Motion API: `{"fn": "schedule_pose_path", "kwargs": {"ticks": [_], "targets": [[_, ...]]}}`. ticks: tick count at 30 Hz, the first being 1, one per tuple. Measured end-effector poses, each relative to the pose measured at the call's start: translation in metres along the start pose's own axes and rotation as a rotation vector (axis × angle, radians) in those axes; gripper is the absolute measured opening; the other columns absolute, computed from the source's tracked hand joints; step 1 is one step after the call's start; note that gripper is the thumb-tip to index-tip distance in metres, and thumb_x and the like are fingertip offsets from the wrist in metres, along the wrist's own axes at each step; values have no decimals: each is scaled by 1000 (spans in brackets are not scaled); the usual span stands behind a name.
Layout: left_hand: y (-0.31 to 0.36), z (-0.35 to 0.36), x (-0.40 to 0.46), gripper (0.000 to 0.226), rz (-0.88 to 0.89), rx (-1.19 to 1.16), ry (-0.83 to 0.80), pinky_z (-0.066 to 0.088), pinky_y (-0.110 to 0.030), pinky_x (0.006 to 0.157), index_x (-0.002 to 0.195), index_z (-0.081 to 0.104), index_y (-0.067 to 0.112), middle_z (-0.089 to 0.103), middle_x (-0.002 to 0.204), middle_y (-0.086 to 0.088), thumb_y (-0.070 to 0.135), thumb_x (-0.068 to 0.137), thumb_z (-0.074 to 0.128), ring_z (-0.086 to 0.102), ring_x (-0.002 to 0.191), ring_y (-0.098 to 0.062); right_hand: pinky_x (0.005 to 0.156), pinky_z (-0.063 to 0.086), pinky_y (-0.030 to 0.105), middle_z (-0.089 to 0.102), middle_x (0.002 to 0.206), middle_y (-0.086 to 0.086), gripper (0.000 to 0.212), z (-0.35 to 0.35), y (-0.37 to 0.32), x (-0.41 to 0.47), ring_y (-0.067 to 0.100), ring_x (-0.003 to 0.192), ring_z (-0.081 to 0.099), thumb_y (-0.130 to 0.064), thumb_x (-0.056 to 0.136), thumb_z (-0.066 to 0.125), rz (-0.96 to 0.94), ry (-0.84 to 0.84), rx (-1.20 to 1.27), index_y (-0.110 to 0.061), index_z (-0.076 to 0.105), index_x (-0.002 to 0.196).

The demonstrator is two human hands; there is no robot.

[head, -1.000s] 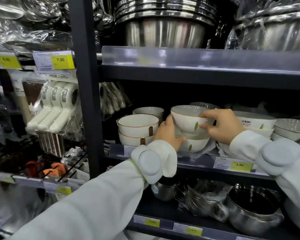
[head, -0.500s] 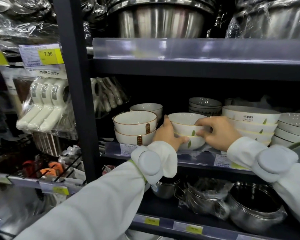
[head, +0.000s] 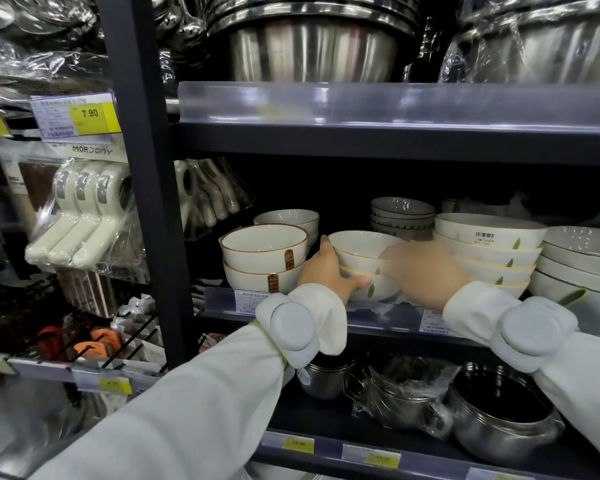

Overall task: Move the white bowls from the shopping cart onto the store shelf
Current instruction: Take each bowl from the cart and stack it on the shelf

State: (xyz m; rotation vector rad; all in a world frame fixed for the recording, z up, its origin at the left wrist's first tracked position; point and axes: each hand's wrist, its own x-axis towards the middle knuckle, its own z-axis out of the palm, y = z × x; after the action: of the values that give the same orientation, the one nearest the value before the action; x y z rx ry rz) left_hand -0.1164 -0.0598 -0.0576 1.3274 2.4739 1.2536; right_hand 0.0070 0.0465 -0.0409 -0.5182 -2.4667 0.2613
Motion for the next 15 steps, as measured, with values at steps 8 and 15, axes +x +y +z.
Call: {"fn": "schedule_pose_path", "kwargs": {"ticks": [8,15], "targets": [[2,-2,-3,82,6,19,4,42,-33,101,141,24,7,49,139,-8,34,79,70,48,126,-26,80,50,38,70,92,7,17,-1,0,0,23,84,58,-13,82,60,15,-3,8,-19,69,96],[3,-3,-4,75,10,21,-7,43,-32,98,137,29,8,50,136,-8,33,79,70,50,124,-26,81,50,41,70,93,5,16,-2,-1,0,26,88,59,-16,84,58,12,-25,-8,-22,68,95]]}}
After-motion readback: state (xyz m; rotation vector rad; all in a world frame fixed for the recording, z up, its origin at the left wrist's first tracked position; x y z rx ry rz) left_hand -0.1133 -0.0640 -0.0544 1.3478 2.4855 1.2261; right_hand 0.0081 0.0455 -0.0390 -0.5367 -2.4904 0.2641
